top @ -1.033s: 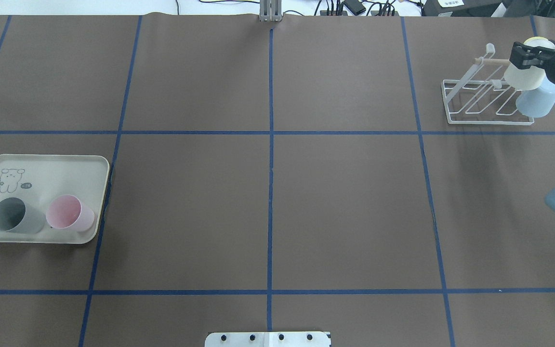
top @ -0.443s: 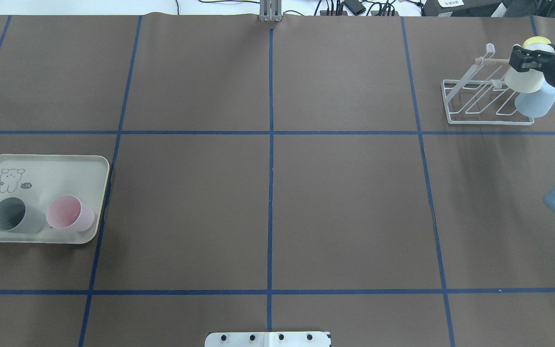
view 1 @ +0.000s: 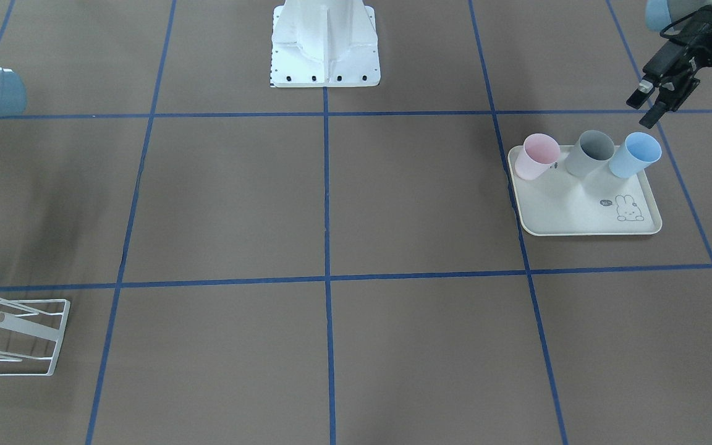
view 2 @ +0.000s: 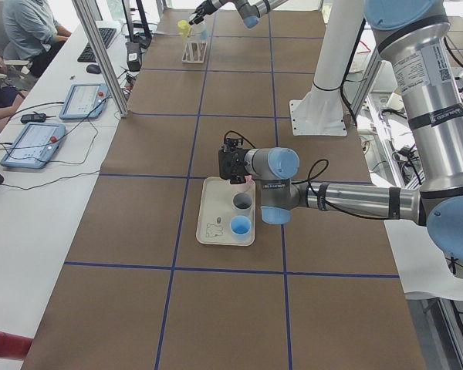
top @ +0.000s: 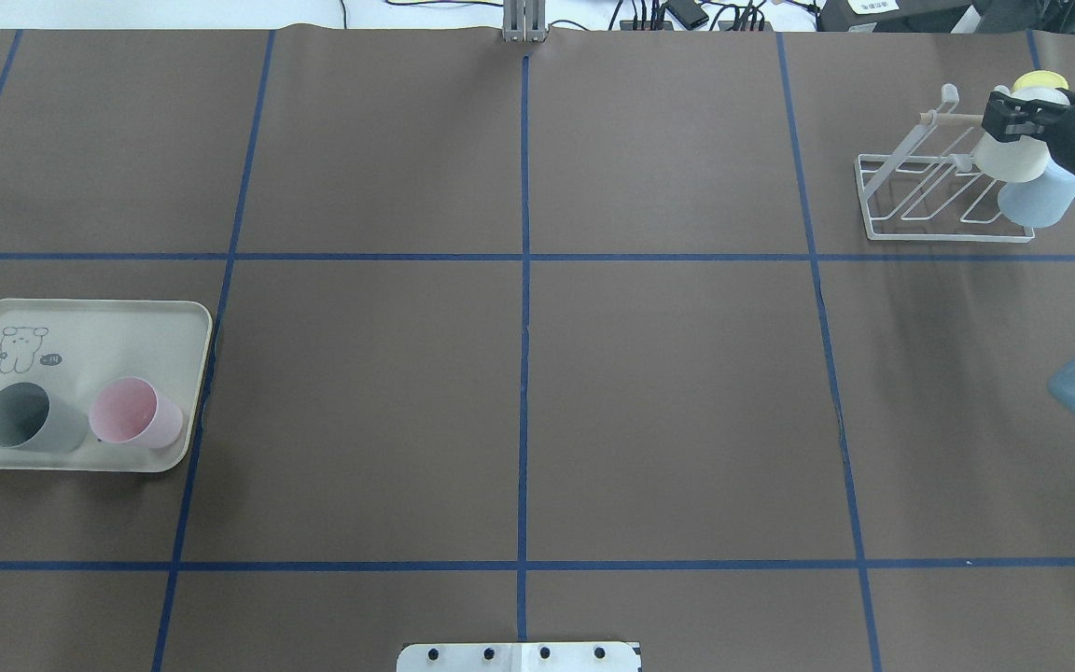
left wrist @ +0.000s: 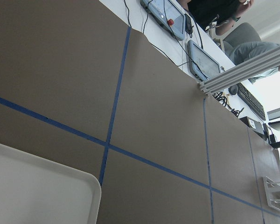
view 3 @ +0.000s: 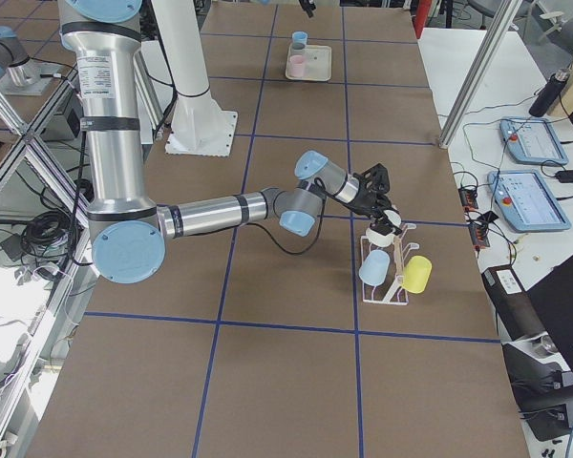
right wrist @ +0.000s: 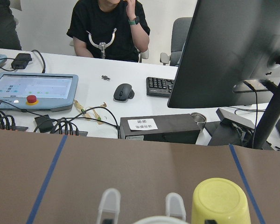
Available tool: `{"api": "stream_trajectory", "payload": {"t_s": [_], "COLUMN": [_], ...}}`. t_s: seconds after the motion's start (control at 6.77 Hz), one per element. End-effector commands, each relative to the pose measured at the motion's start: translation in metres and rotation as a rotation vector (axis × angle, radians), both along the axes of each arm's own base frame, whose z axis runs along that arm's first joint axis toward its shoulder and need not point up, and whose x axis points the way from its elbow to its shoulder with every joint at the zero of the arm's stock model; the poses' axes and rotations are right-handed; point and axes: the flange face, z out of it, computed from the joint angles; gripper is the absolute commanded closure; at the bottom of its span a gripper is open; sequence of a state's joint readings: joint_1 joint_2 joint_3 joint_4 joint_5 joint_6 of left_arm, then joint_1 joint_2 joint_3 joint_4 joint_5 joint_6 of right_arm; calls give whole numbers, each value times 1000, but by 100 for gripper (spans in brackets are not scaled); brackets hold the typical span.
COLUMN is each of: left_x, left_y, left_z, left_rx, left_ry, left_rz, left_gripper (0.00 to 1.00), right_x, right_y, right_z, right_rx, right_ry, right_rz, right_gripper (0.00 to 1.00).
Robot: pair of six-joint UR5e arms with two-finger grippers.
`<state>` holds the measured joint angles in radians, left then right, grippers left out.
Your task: Transfer IKEA cup to right arm and place on rack
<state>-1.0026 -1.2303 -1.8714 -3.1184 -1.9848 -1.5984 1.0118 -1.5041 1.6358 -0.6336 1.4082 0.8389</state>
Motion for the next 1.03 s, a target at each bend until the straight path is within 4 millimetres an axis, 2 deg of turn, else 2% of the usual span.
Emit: {"api": "stream_trajectory", "payload": {"t_s": [0.0,0.89], "left_x": [-1,0], "left_y": [1,1], "left_z": [-1,0], "left_rx": [3,1], "left_ry": [2,1], "left_rz": [0,0], "left_gripper": [0,0], "right_x": [-5,-5], "right_y": [-3,-4], "right_z": [1,13], "right_rx": [-1,-20], "right_ry": [0,10], "right_rz": [-5,-4], "right_gripper": [100,100]}}
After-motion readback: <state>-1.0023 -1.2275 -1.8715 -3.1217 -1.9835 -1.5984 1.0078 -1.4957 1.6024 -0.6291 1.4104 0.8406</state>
